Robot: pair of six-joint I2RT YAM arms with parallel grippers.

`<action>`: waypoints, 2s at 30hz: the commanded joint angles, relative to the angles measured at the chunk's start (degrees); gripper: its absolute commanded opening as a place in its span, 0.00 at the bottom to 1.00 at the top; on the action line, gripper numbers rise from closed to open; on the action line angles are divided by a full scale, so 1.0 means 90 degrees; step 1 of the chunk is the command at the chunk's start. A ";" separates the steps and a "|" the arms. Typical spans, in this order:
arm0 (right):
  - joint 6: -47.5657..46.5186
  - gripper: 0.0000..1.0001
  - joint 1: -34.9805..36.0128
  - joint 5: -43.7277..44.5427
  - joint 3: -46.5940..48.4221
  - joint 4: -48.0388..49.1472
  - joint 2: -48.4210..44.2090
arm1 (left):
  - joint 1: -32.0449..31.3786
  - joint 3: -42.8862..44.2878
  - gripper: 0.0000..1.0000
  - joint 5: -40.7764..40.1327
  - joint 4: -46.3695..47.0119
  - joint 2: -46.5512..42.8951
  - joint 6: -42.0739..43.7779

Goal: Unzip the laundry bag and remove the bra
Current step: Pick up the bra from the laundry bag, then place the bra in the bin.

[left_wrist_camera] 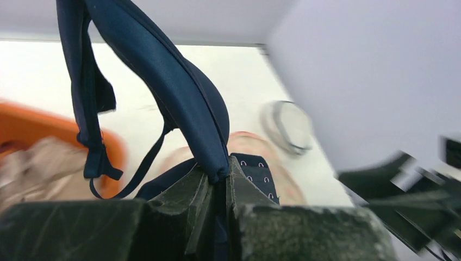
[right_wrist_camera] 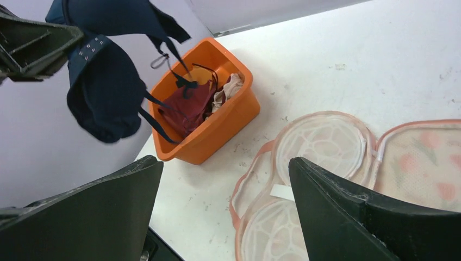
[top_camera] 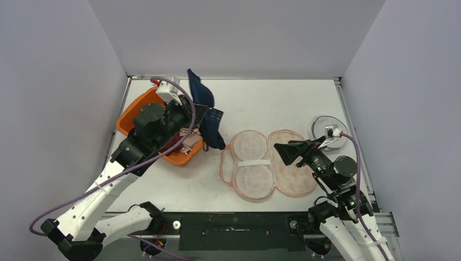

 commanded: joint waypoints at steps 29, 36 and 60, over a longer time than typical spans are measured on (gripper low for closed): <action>0.0589 0.91 0.0048 -0.0224 -0.1876 0.0761 -0.0341 | 0.3559 0.1286 0.00 -0.1482 -0.2370 0.2639 0.0667; 0.0488 0.91 0.0048 -0.0222 -0.1913 0.1028 -0.0087 | 0.3563 0.1755 0.00 -0.1808 -0.2892 0.1700 0.0802; 0.0403 0.91 0.0048 -0.0283 -0.1986 0.0806 -0.0241 | 0.3559 0.1065 0.00 -0.1611 -0.1941 0.2153 0.0218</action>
